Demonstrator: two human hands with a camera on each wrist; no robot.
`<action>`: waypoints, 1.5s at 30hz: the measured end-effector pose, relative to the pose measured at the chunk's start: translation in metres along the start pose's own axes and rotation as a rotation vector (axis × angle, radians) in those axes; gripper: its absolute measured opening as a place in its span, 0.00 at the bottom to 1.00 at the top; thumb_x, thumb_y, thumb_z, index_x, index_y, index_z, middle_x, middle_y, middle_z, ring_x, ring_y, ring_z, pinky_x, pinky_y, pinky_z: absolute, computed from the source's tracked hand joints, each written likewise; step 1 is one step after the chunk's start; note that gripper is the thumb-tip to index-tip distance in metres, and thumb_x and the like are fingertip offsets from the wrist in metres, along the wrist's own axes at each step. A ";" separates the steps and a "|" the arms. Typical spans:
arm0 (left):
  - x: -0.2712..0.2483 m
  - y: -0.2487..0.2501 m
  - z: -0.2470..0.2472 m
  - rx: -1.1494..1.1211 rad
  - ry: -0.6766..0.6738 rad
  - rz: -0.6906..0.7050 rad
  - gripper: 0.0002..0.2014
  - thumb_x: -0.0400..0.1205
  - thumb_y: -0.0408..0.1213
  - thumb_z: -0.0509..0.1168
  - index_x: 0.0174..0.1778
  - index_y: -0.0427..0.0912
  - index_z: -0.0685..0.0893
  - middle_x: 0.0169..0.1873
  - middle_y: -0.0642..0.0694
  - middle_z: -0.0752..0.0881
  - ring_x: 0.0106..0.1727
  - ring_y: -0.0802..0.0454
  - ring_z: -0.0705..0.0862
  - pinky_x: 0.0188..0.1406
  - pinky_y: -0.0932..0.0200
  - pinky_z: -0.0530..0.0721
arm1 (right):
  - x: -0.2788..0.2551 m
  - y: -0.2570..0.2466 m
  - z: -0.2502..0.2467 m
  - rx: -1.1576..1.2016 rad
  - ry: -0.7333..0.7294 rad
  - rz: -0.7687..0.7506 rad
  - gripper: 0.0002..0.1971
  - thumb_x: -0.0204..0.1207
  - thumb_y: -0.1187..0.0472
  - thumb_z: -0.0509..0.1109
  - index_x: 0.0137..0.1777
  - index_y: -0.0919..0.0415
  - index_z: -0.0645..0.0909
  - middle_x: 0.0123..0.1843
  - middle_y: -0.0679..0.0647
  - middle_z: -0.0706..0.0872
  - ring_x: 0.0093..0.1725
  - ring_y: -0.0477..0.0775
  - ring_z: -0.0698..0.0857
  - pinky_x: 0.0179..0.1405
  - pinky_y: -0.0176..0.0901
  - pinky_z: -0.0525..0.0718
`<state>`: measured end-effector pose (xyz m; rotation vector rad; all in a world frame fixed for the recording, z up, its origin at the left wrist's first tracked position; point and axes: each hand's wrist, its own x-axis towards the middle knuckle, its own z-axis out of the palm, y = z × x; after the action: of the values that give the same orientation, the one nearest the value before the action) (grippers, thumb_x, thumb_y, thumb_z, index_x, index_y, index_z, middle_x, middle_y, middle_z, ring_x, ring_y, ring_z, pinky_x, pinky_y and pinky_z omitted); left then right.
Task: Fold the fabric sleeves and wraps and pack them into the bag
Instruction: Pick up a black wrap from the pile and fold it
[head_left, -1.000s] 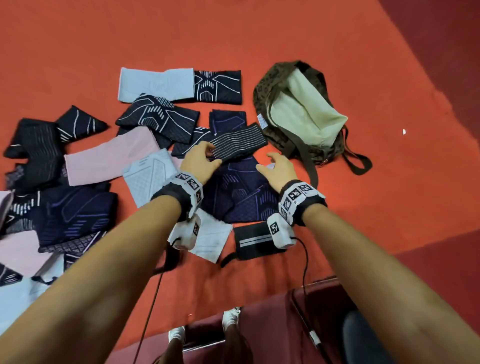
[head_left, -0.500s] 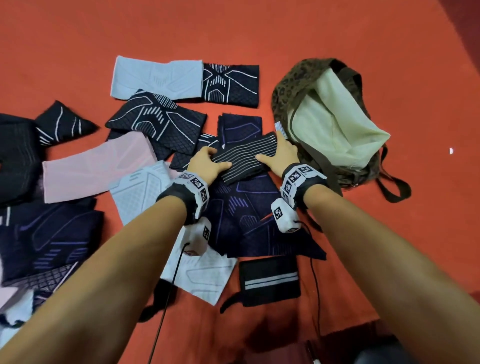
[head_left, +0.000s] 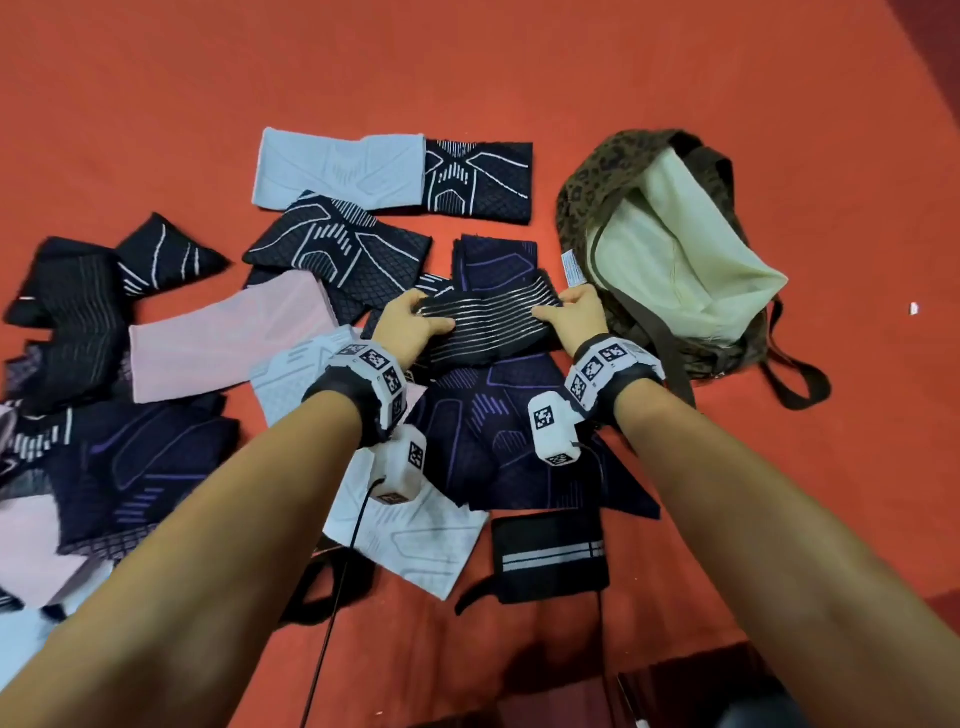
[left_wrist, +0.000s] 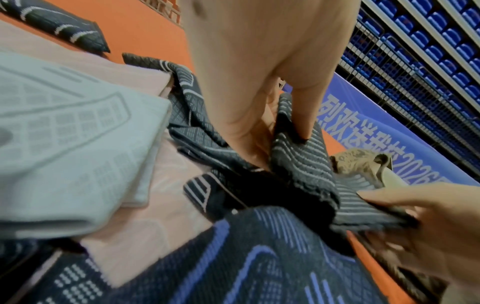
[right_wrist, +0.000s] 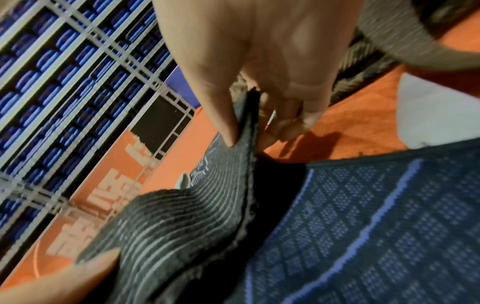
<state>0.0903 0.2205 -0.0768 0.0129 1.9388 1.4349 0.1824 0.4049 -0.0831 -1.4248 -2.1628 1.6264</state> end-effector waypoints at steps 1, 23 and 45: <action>-0.003 0.002 -0.004 -0.047 0.006 0.005 0.10 0.74 0.23 0.69 0.37 0.43 0.80 0.35 0.44 0.85 0.38 0.46 0.84 0.52 0.46 0.84 | -0.006 -0.004 -0.004 0.050 -0.010 0.004 0.11 0.70 0.71 0.74 0.50 0.67 0.77 0.48 0.56 0.82 0.49 0.53 0.79 0.52 0.41 0.75; -0.148 0.049 -0.031 -0.404 -0.179 -0.006 0.09 0.86 0.29 0.55 0.51 0.34 0.81 0.43 0.41 0.87 0.41 0.51 0.87 0.40 0.59 0.90 | -0.201 -0.064 0.004 -0.095 -0.109 -0.424 0.14 0.79 0.64 0.68 0.62 0.66 0.83 0.55 0.55 0.87 0.50 0.46 0.83 0.54 0.33 0.80; -0.170 0.009 -0.098 -0.485 -0.274 -0.001 0.19 0.83 0.25 0.60 0.64 0.53 0.76 0.49 0.46 0.87 0.44 0.51 0.87 0.40 0.55 0.88 | -0.231 -0.046 0.029 0.556 -0.407 0.188 0.13 0.81 0.63 0.64 0.63 0.64 0.78 0.51 0.57 0.86 0.48 0.53 0.86 0.51 0.47 0.86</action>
<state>0.1602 0.0739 0.0335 -0.0146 1.3398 1.7664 0.2675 0.2219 0.0412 -1.2249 -1.5406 2.5101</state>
